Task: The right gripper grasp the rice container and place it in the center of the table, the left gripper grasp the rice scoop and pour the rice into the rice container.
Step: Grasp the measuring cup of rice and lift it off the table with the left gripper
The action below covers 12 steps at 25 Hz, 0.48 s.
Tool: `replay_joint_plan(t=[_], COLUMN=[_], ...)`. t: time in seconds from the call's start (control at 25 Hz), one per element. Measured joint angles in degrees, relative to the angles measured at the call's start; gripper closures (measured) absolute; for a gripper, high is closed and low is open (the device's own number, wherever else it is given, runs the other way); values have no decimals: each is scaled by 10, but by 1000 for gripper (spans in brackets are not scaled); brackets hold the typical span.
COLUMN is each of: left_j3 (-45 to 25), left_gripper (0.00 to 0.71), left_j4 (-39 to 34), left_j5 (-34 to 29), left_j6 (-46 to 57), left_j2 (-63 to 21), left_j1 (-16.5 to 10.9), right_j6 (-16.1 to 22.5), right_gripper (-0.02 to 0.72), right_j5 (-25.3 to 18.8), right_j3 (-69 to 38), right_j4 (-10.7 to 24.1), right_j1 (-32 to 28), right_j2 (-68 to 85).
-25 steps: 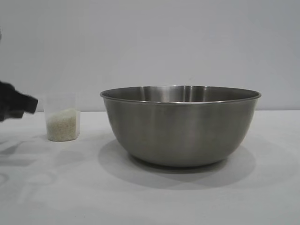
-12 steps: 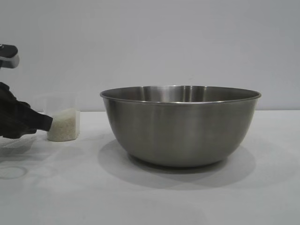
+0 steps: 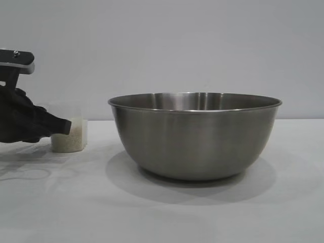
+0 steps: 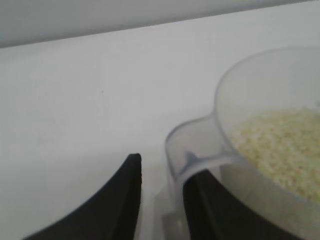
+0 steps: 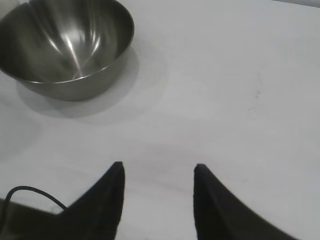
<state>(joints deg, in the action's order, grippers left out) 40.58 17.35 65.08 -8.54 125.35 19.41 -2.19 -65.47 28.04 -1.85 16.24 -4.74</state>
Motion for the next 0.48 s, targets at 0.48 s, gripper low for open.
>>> replay_joint_plan(t=[0.48], left_j3=[3], left_gripper=[710], left_j4=[-152], left_j5=[-4], left_j6=[-205], left_j2=[-134], left_j1=[0], right_j6=[0], right_gripper=[407], right_j5=[0], right_j3=[0], right_j4=[0], right_j1=[0], right_j2=[0])
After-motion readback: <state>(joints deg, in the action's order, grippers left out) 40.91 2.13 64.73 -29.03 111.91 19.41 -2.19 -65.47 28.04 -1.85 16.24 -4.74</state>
